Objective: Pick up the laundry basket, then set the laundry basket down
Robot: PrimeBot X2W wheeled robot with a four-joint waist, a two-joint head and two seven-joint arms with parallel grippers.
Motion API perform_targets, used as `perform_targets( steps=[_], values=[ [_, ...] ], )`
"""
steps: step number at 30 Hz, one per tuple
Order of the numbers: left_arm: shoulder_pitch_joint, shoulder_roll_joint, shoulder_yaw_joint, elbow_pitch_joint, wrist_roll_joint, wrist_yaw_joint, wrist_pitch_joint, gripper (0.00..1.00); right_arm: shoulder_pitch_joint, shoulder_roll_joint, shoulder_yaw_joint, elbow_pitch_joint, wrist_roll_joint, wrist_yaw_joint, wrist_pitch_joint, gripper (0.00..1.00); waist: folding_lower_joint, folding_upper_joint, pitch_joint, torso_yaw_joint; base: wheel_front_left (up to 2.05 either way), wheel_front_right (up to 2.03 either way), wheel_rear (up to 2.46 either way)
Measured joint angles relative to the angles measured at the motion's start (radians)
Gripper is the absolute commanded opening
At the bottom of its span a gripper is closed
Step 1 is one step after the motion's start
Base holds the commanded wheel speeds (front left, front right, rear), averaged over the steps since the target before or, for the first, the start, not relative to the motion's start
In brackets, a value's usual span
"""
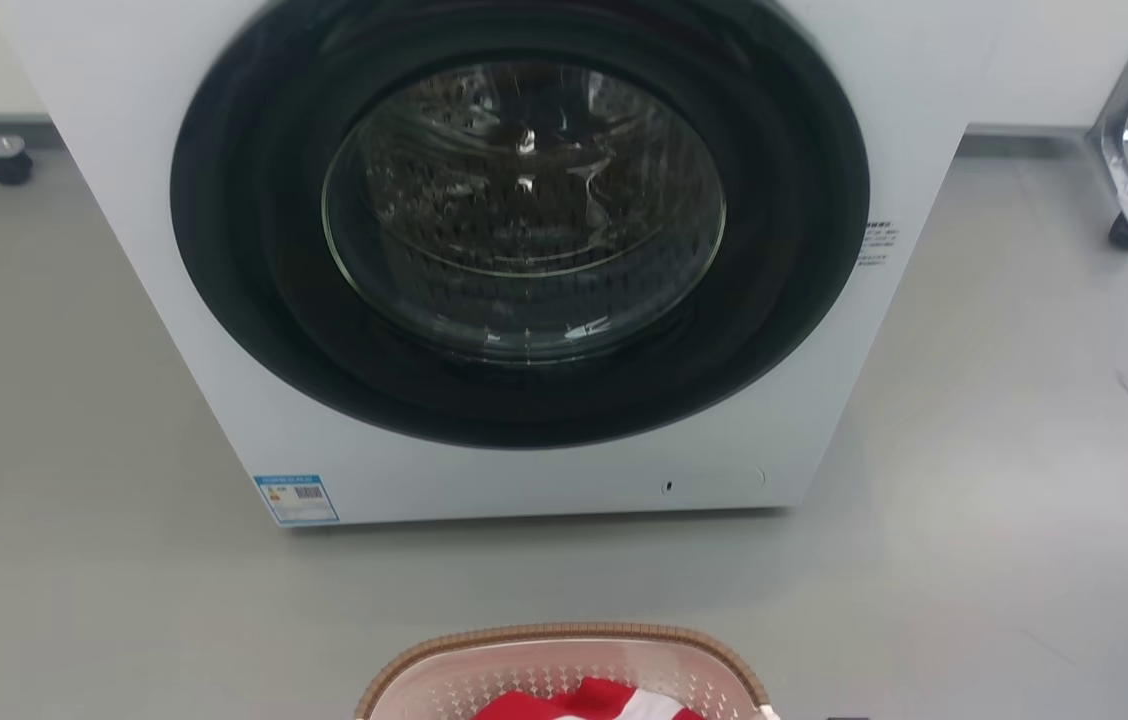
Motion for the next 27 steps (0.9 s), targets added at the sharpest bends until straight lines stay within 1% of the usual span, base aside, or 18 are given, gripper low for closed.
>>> perform_targets(
  steps=[5, 10, 27],
  values=[
    [0.023, 0.002, -0.013, 0.000, -0.006, 0.000, 0.003, 0.00, 0.025, 0.000, 0.020, -0.002, 0.023, -0.001, 0.008, 0.00, 0.0000, 0.0000, -0.057, -0.002, 0.00, 0.00, 0.00],
    [0.027, 0.005, -0.021, -0.004, -0.010, 0.001, 0.009, 0.00, 0.027, 0.000, 0.033, 0.000, 0.034, -0.001, 0.008, 0.00, 0.0001, 0.0000, -0.086, -0.004, 0.00, 0.00, 0.00],
    [0.019, 0.004, -0.041, -0.004, -0.016, 0.002, 0.012, 0.00, 0.000, 0.001, 0.059, 0.035, 0.087, -0.001, 0.006, 0.00, 0.0003, 0.0001, -0.088, -0.005, 0.00, 0.00, 0.00]
  ],
)
